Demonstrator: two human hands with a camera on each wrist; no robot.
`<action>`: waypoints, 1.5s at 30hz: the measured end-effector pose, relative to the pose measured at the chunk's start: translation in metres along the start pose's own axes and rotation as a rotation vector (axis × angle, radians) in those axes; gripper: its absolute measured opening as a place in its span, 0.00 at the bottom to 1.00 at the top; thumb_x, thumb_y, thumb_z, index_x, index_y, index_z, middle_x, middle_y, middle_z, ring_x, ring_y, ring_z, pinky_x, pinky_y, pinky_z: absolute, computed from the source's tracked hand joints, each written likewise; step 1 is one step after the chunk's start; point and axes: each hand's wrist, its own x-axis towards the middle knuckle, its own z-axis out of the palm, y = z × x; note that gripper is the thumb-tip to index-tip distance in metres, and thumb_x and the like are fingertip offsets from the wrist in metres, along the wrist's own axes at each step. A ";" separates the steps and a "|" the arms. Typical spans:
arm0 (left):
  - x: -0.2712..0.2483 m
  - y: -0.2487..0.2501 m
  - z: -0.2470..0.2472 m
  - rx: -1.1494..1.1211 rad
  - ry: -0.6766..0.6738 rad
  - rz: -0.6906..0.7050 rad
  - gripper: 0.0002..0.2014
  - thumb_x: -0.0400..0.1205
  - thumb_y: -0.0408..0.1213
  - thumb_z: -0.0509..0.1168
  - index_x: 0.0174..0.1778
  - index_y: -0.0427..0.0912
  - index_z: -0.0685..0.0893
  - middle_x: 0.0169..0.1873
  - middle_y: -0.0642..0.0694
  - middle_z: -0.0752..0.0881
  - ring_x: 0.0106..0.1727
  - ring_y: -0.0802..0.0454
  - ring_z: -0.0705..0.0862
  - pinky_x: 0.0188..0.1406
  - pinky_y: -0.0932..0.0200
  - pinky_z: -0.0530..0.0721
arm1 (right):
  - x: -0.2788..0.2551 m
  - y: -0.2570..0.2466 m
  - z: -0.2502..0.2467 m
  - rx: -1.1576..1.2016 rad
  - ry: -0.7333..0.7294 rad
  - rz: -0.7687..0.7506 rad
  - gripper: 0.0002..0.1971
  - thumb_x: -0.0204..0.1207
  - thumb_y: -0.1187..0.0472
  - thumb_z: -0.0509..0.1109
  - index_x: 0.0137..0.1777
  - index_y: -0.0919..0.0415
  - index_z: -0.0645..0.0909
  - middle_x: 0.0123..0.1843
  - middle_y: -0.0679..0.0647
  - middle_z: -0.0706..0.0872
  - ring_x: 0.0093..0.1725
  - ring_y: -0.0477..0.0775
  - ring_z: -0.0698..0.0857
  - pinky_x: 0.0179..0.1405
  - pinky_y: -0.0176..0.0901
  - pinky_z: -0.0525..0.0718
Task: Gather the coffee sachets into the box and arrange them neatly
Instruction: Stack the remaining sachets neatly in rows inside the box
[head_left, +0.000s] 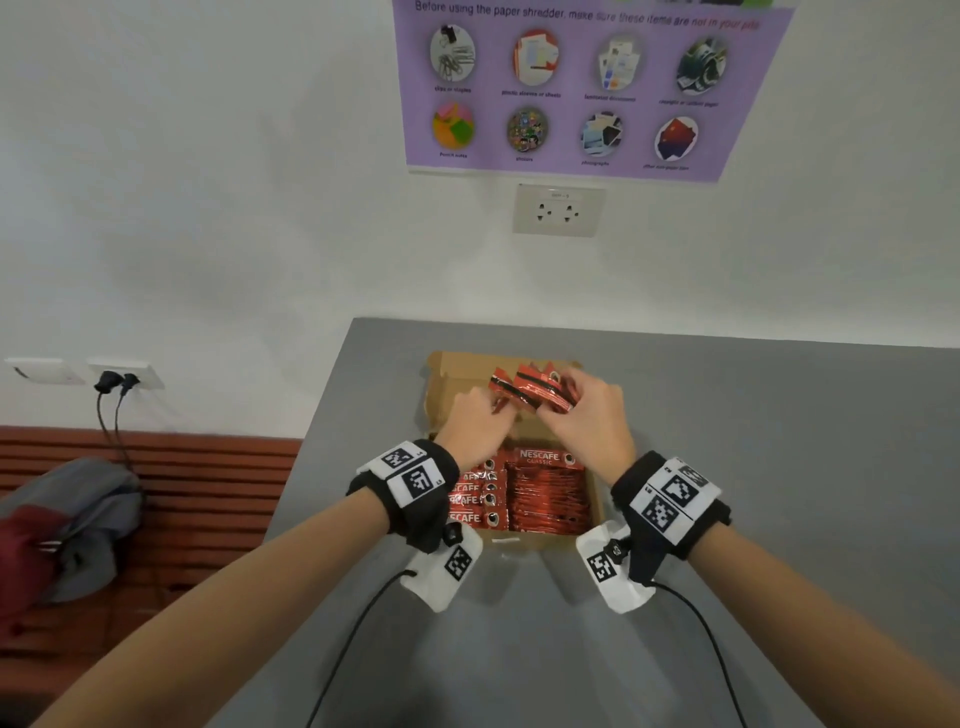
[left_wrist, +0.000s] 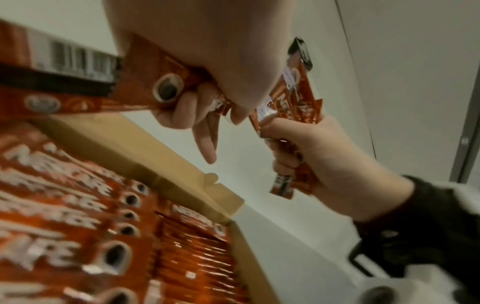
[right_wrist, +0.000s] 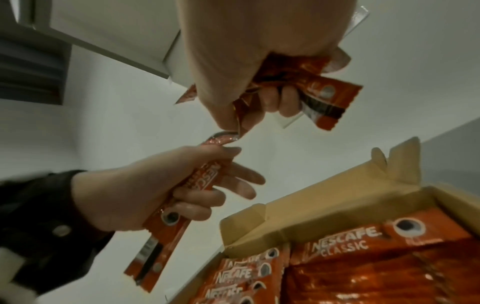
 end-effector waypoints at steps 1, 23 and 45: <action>0.000 0.000 0.001 -0.017 0.035 -0.019 0.14 0.85 0.37 0.57 0.41 0.35 0.84 0.36 0.41 0.88 0.31 0.47 0.86 0.29 0.61 0.84 | 0.002 0.000 0.001 0.003 0.021 0.009 0.03 0.68 0.66 0.73 0.40 0.62 0.82 0.33 0.50 0.84 0.30 0.43 0.80 0.29 0.25 0.73; 0.007 0.004 0.010 -0.176 0.070 0.007 0.09 0.79 0.40 0.69 0.34 0.42 0.84 0.29 0.49 0.84 0.24 0.59 0.77 0.27 0.67 0.73 | 0.003 0.010 -0.003 0.271 0.133 0.110 0.06 0.77 0.58 0.71 0.46 0.61 0.84 0.35 0.53 0.86 0.29 0.41 0.80 0.31 0.34 0.77; -0.006 -0.024 0.008 -0.044 -0.131 -0.019 0.05 0.79 0.34 0.69 0.48 0.39 0.88 0.41 0.52 0.87 0.39 0.64 0.82 0.38 0.73 0.78 | -0.014 0.056 -0.019 -0.176 -0.405 0.168 0.08 0.74 0.59 0.74 0.44 0.63 0.83 0.44 0.55 0.85 0.44 0.53 0.83 0.42 0.42 0.79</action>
